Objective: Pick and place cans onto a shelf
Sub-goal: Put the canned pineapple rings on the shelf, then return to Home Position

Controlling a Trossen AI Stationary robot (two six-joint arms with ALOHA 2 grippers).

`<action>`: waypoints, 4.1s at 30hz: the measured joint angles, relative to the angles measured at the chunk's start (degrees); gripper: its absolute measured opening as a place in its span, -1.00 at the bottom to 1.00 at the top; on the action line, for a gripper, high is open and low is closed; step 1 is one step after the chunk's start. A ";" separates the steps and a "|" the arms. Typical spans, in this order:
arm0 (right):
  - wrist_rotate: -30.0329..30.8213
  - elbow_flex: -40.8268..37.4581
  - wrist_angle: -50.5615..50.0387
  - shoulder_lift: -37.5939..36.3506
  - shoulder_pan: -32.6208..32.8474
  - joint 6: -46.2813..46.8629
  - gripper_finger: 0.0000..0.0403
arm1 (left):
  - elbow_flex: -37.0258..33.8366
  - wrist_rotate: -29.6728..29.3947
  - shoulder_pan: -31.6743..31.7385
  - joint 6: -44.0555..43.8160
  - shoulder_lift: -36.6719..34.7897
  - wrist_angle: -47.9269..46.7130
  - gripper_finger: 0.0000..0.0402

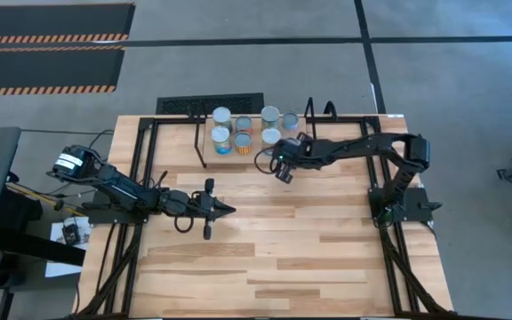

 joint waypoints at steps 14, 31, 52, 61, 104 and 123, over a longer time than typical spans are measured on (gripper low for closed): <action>5.61 0.00 3.56 2.49 -1.49 1.37 -0.91 | 0.00 0.00 0.00 0.01 0.00 -0.01 -0.99; -5.89 -10.51 25.79 -5.48 14.61 -8.74 -0.98 | -0.09 4.43 0.24 0.32 -4.09 -3.34 -0.99; -24.40 -48.72 59.14 -42.33 16.25 -13.35 -0.94 | -0.07 29.06 17.71 5.47 -23.86 -23.11 -0.99; -24.41 -60.12 59.30 -62.21 13.94 -12.66 -0.96 | -0.07 31.00 22.07 6.20 -27.25 -26.19 -0.99; -23.84 -61.90 30.29 -99.73 7.72 -14.94 -0.97 | -16.06 23.55 26.03 3.18 -81.38 -51.90 -0.99; -20.33 -61.94 26.63 -98.29 -0.20 -13.67 -0.83 | -16.20 22.56 26.23 1.13 -79.92 -51.70 -0.99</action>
